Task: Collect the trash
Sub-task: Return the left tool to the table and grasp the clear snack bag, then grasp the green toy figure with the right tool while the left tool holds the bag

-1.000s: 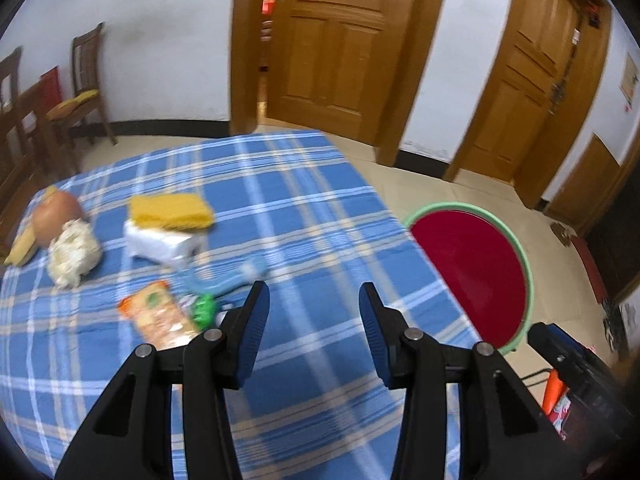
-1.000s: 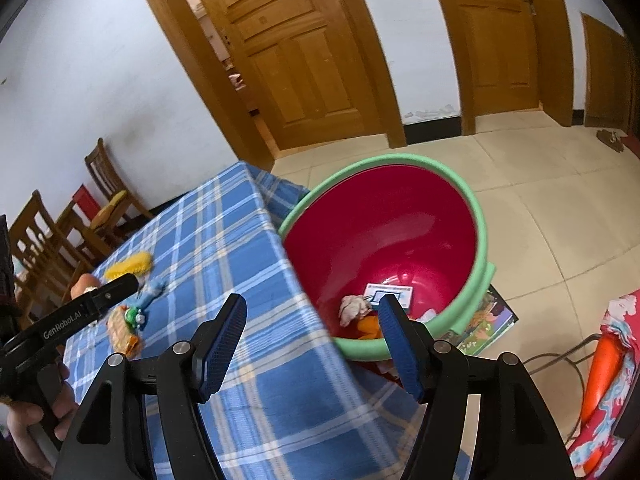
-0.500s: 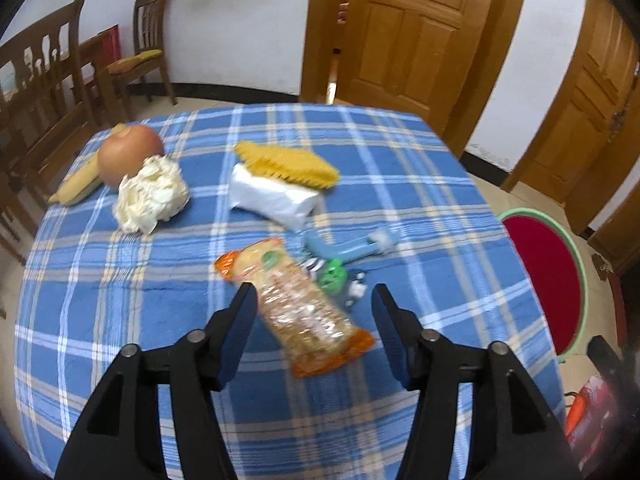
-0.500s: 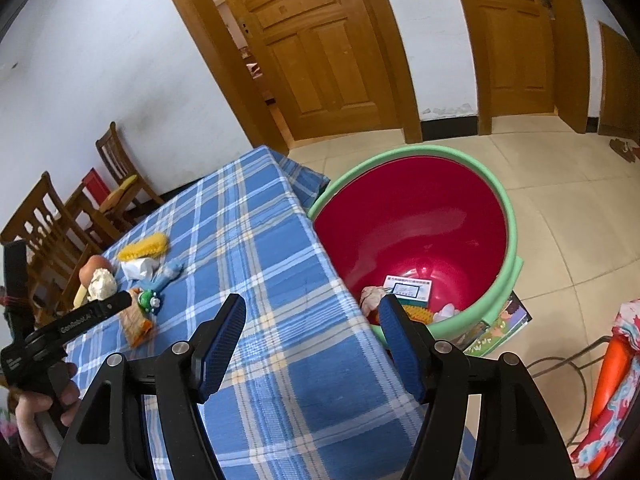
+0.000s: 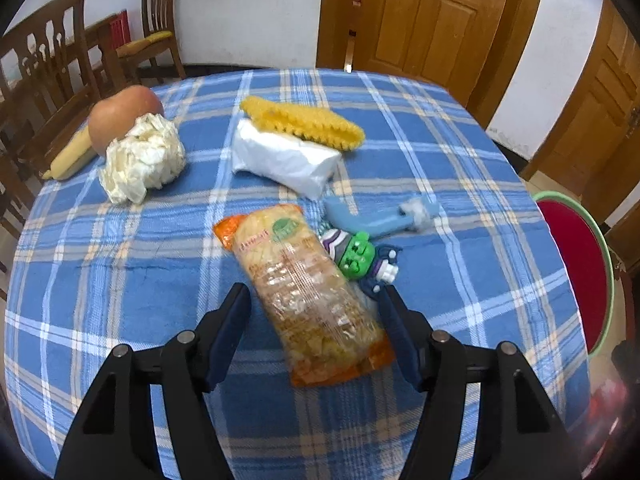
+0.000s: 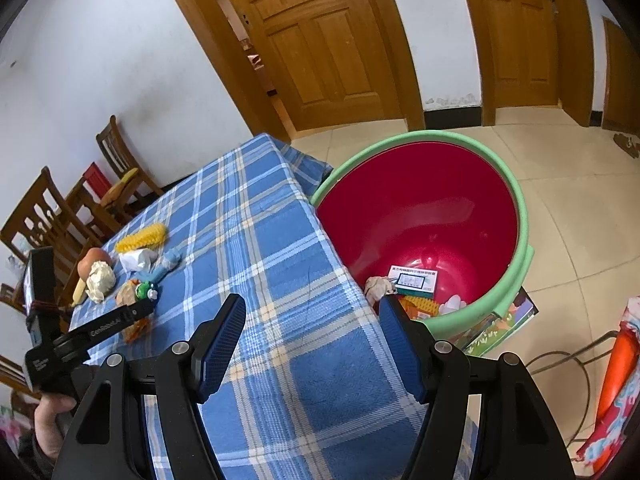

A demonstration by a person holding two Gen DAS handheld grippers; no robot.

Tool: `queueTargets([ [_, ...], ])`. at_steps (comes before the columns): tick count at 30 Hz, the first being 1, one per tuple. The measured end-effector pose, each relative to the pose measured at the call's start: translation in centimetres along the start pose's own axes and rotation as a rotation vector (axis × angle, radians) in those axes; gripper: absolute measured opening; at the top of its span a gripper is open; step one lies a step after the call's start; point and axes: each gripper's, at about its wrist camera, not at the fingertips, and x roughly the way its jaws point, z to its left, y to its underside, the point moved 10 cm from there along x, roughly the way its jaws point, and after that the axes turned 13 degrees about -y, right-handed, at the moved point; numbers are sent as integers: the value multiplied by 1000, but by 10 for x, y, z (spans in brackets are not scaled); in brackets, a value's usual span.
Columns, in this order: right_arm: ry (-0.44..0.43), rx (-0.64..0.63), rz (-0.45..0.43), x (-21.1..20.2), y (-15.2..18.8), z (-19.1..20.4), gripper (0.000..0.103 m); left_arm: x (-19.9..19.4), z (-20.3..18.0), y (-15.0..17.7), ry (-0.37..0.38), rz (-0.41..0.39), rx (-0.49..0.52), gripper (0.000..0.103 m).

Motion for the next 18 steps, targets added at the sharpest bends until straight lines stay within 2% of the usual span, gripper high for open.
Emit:
queueTargets([
  [6,-3,8,8,3,2,-2,71,1,11,-1,1,-14,-13,64],
  [8,-9,9,13,6,3,0,71,1,14,-2,-2,-24,-12,47],
  [10,-11,7,17,7,4,2,71,1,16,-4,11,-26,-14,46],
  [12,-14,1,22,9,5,5,71,1,19,-5,16,-27,-19,39],
  [18,-22,-25,35,13,6,18,71,0,25,-2,50,-31,-32,38],
])
